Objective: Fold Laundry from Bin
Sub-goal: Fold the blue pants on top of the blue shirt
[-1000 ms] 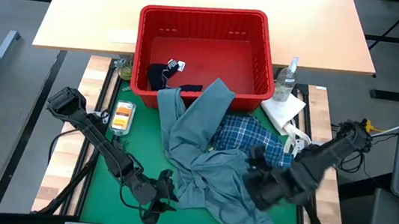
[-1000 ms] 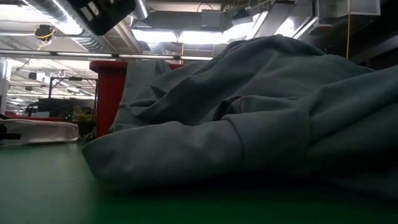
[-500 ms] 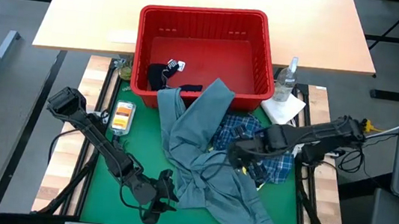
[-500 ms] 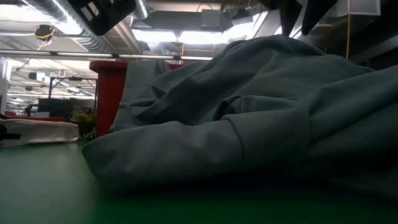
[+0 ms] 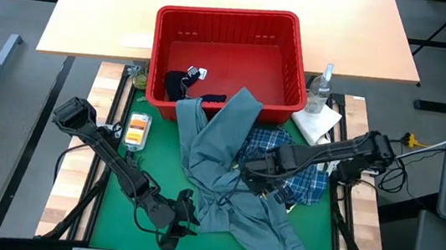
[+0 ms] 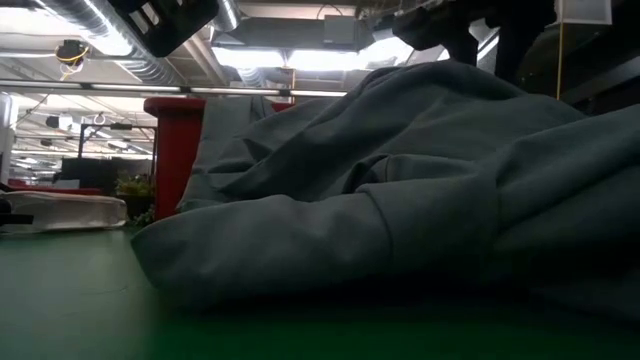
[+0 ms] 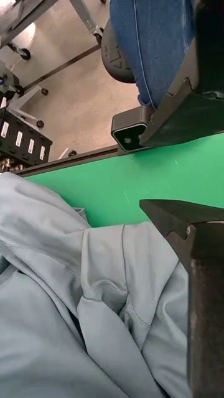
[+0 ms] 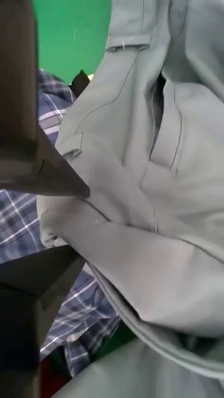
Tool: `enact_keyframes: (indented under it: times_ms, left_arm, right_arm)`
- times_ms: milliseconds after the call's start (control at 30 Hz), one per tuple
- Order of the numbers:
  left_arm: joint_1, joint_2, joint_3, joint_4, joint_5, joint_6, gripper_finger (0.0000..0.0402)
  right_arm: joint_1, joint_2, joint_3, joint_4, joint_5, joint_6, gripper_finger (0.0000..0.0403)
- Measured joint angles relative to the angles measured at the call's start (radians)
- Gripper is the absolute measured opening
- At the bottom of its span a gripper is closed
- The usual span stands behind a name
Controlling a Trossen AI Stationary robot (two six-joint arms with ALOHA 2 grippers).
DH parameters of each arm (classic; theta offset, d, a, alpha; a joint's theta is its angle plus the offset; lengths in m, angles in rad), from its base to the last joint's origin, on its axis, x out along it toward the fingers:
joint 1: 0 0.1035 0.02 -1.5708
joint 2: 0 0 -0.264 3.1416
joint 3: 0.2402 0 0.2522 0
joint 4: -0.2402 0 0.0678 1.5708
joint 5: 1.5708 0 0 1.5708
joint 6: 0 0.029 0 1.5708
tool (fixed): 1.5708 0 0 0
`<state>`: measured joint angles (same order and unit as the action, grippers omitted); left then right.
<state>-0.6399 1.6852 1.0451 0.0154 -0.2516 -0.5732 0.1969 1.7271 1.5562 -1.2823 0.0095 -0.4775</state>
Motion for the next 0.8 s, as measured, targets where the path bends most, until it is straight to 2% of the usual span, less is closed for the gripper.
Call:
enact_keyframes:
  times_ms: [67,267,433,533,667,800]
  left_arm:
    - [0.0,0.0,0.0,0.0,0.0,0.0,0.0141]
    - [0.008,-0.004,0.0,0.0,-0.002,0.007,0.0141]
    - [0.031,-0.033,0.0,-0.011,-0.009,0.039,0.0141]
    - [0.051,-0.066,-0.001,-0.013,-0.022,0.093,0.0141]
    - [0.091,-0.127,-0.001,-0.035,-0.055,0.182,0.0141]
    - [0.137,-0.184,0.0,-0.034,-0.109,0.323,0.0141]
  right_arm:
    - [0.0,0.0,0.0,-0.001,0.016,-0.001,0.0113]
    - [0.013,-0.015,0.0,-0.06,0.027,0.001,0.0013]
    - [0.073,-0.052,0.0,-0.181,0.047,0.103,0.0035]
    - [0.127,-0.088,0.0,-0.259,0.087,0.209,0.0034]
    - [0.199,-0.151,0.0,-0.285,0.14,0.419,0.001]
    - [0.273,-0.207,0.0,-0.292,0.183,0.657,0.0012]
